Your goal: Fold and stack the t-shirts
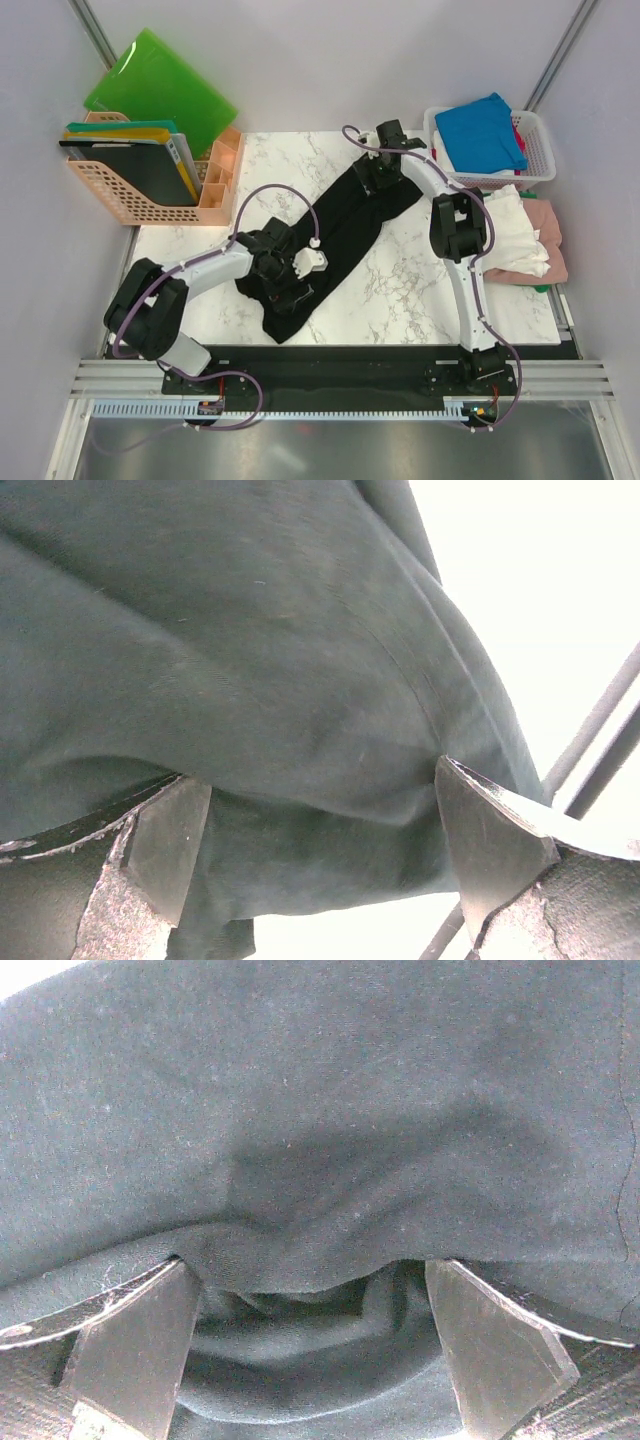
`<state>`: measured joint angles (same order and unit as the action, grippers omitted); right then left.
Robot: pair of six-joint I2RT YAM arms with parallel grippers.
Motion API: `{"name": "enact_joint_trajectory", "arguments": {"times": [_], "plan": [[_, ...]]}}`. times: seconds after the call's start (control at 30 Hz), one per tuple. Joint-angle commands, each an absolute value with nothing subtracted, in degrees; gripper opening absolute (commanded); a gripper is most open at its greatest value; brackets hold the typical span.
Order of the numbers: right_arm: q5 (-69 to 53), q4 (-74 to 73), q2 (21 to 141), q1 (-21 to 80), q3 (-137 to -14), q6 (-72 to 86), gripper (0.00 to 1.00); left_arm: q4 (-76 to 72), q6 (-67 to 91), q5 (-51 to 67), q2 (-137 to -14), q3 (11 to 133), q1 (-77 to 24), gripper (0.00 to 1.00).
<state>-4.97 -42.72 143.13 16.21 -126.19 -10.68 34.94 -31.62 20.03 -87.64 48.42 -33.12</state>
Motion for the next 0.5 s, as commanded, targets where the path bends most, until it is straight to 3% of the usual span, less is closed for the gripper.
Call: {"name": "enact_joint_trajectory", "arguments": {"times": [0.0,0.47], "plan": [[-4.13,-47.02,149.84,18.37,-128.75,-10.46,0.98,37.35,-32.34,28.83,-90.52,46.05,-37.26,1.0],[-4.48,-48.51,150.73,25.84,-134.56,-12.92,0.98,37.71,-33.66,31.64,-95.27,50.97,-47.55,1.0]]}}
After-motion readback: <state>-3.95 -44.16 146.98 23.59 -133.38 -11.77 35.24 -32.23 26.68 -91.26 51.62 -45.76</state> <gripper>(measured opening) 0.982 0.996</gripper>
